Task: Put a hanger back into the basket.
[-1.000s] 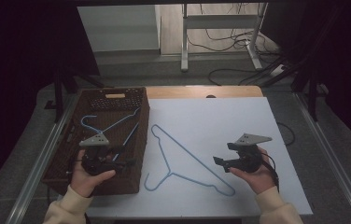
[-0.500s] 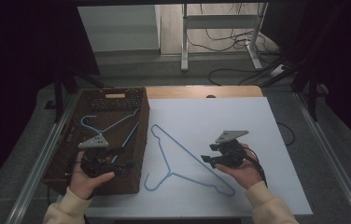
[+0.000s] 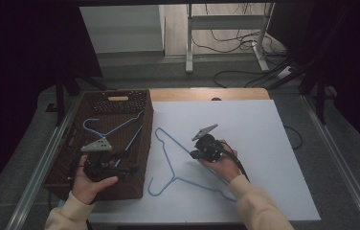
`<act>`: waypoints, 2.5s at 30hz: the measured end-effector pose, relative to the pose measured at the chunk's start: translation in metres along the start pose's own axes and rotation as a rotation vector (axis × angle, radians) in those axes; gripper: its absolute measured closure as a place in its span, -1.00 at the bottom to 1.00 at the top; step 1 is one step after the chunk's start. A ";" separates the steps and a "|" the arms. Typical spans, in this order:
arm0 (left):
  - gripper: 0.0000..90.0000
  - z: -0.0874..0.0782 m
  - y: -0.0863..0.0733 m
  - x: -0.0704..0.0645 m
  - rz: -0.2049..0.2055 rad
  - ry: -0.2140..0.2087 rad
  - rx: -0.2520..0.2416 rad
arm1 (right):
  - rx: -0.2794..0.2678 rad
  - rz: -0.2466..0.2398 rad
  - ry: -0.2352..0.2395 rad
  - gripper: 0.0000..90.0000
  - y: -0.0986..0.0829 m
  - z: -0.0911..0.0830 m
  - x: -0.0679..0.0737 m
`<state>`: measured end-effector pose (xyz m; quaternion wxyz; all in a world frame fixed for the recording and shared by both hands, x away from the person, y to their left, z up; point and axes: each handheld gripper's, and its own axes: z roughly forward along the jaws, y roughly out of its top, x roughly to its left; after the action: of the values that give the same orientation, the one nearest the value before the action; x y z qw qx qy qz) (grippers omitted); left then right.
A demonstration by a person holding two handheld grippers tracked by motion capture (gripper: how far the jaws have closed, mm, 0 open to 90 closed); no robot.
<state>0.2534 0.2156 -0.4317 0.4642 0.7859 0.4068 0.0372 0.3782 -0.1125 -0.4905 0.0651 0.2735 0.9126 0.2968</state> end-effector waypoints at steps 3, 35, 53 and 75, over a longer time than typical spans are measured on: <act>-0.51 0.000 -0.001 0.000 -0.002 0.000 0.001 | 0.010 0.019 -0.006 0.99 0.007 0.016 -0.005; -0.52 0.007 -0.001 -0.002 0.010 -0.005 0.017 | 0.007 0.090 -0.057 0.99 0.008 0.031 -0.018; -0.52 0.005 -0.003 -0.002 0.007 0.003 0.019 | 0.009 0.206 -0.258 1.00 -0.004 0.023 -0.054; -0.52 0.007 -0.001 -0.003 0.015 -0.006 0.024 | -0.030 0.294 -0.201 0.99 -0.052 -0.051 -0.072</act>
<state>0.2536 0.2084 -0.4357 0.4558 0.7946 0.3997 0.0337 0.4001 -0.2121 -0.4817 0.1160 0.4311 0.8472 0.2880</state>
